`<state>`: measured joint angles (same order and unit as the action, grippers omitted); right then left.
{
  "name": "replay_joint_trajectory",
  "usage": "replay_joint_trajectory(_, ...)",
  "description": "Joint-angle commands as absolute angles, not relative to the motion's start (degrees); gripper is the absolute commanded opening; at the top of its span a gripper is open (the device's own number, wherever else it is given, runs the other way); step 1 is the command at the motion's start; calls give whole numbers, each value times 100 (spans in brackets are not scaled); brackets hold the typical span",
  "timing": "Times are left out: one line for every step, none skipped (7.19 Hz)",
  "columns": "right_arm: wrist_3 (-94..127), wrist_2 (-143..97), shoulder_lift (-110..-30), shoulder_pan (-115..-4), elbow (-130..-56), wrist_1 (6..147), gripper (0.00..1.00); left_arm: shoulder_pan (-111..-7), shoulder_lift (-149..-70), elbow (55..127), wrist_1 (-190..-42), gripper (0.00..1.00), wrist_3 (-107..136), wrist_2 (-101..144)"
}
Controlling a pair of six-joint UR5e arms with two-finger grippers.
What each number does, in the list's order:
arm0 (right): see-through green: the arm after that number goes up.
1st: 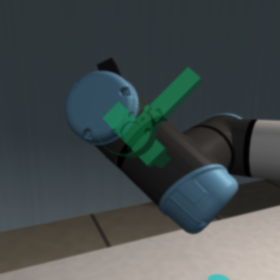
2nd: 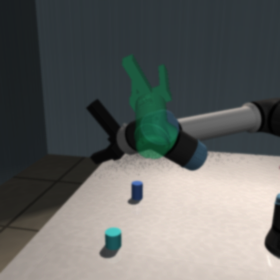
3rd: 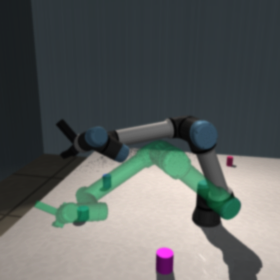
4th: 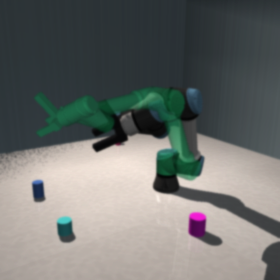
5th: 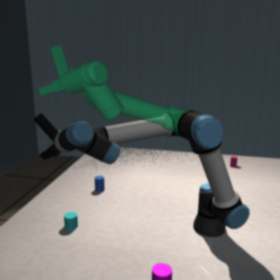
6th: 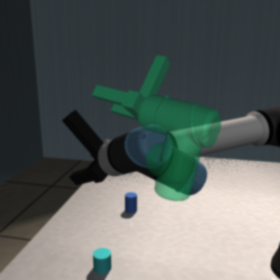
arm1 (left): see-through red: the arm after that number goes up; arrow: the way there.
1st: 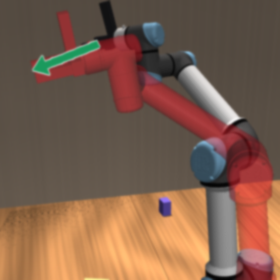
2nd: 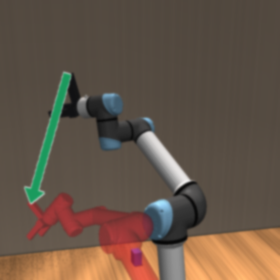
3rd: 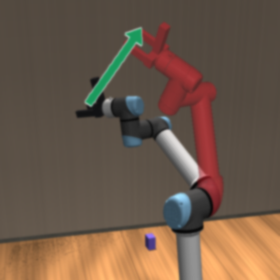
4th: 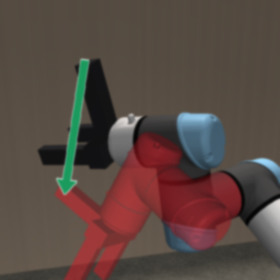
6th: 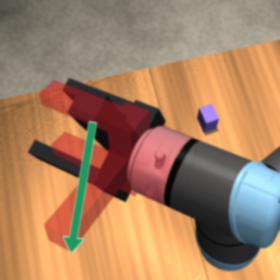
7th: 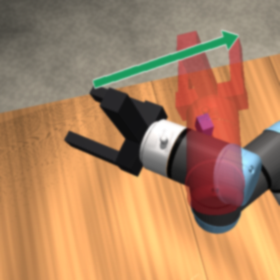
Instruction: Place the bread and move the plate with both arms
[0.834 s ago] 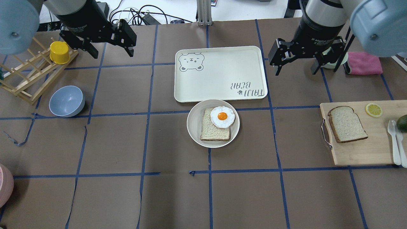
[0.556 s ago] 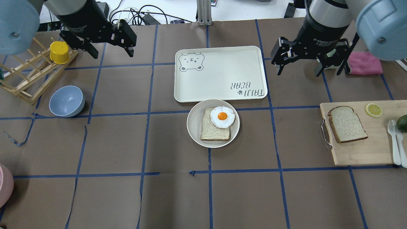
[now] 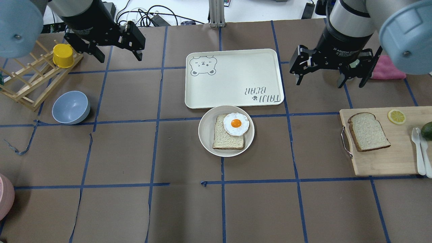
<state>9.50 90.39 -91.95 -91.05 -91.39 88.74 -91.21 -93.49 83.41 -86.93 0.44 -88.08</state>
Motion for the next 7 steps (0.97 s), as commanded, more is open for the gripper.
replay_joint_trajectory(976, 9070, -9211, -9114, -9149, 8886, 100, -9123, -9352, 8341, -8692, 100, 44, -8807)
replay_joint_trajectory(976, 9088, -9211, -9114, -9158, 8886, 100, -9123, -9352, 8341, -8692, 100, 44, -8807)
replay_joint_trajectory(976, 9088, -9211, -9114, -9158, 8868, 100, -9123, -9352, 8341, -8692, 100, 44, -8807)
replay_joint_trajectory(976, 9088, -9211, -9114, -9158, 8868, 100, -9123, -9352, 8341, -8692, 100, 44, -8807)
replay_joint_trajectory(984, 9088, -9211, -9114, -9158, 8868, 100, -9114, -9352, 8341, -8692, 100, 44, -8807)
replay_joint_trajectory(984, 9088, -9211, -9114, -9158, 8868, 100, -9123, -9352, 8341, -8692, 100, 35, -8807)
replay_joint_trajectory(984, 9131, -9220, -9114, -9219, 8859, 100, -9114, -9352, 8350, -8692, 100, 44, -8807)
